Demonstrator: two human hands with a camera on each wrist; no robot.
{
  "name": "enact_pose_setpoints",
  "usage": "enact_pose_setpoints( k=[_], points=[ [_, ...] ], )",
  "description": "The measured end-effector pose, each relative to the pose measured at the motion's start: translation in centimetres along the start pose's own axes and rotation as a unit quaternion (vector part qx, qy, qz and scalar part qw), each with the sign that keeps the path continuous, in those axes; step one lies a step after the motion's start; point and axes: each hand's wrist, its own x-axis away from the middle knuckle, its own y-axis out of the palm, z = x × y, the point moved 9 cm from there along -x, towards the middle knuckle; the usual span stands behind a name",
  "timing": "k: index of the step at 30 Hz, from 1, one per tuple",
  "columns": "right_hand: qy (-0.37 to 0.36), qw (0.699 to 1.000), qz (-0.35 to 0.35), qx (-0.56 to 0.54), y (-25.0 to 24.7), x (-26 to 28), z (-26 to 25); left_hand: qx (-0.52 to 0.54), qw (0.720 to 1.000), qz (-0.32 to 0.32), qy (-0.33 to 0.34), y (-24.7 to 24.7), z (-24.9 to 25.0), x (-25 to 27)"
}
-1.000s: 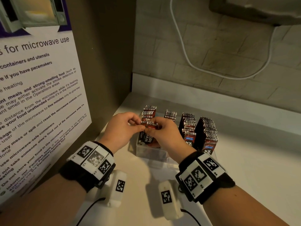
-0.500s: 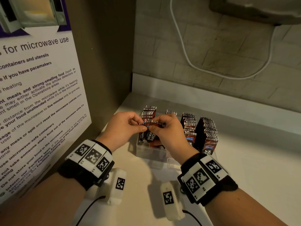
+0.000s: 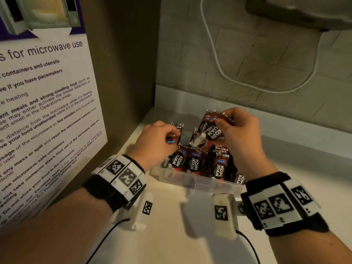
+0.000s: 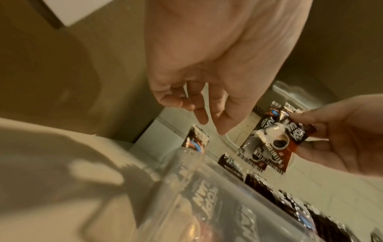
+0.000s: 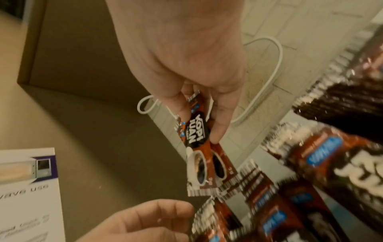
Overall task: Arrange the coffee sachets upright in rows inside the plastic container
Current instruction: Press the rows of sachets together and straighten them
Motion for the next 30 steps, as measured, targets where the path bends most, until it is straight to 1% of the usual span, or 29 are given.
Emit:
enact_pose_setpoints(
  k=[2, 4, 6, 8, 11, 12, 13, 18, 22, 26, 30],
  points=[
    [-0.017, 0.997, 0.000, 0.069, -0.4, -0.2, 0.1, -0.075, 0.995, -0.060, 0.029, 1.5, 1.5, -0.5],
    [-0.013, 0.993, -0.010, 0.118, -0.1, 0.0, 0.7, -0.147, 0.981, -0.117, 0.055, 3.2, 2.5, -0.9],
    [-0.009, 0.990, -0.013, 0.142, 0.2, 0.4, 1.5, -0.201, 0.966, -0.151, 0.067, 4.4, 3.0, -1.1],
    [-0.012, 0.987, -0.011, 0.160, 0.2, 0.7, 1.7, -0.232, 0.959, -0.144, 0.070, 4.9, 3.3, -1.4],
    [-0.010, 0.986, 0.008, 0.166, -0.5, 0.7, 1.7, -0.244, 0.966, -0.074, 0.051, 3.9, 3.4, -2.0],
    [-0.009, 0.986, 0.015, 0.167, -0.8, 0.7, 1.6, -0.244, 0.967, -0.065, 0.042, 3.7, 3.2, -2.1],
    [-0.009, 0.986, 0.019, 0.168, -1.1, 0.7, 1.6, -0.247, 0.966, -0.070, 0.038, 3.8, 3.0, -2.1],
    [0.002, 0.988, 0.018, 0.152, -1.2, 0.6, 2.0, -0.277, 0.948, -0.153, 0.037, 5.3, 2.0, -2.1],
    [0.011, 0.988, -0.005, 0.155, -0.4, 0.9, 2.6, -0.274, 0.942, -0.195, 0.023, 6.4, 1.3, -2.2],
    [0.026, 0.987, -0.018, 0.159, -0.2, 1.1, 3.1, -0.272, 0.943, -0.190, 0.025, 5.9, 1.5, -1.9],
    [0.031, 0.987, -0.025, 0.154, 0.0, 1.1, 3.3, -0.285, 0.948, -0.135, 0.044, 3.6, 2.4, -1.4]
  ],
)
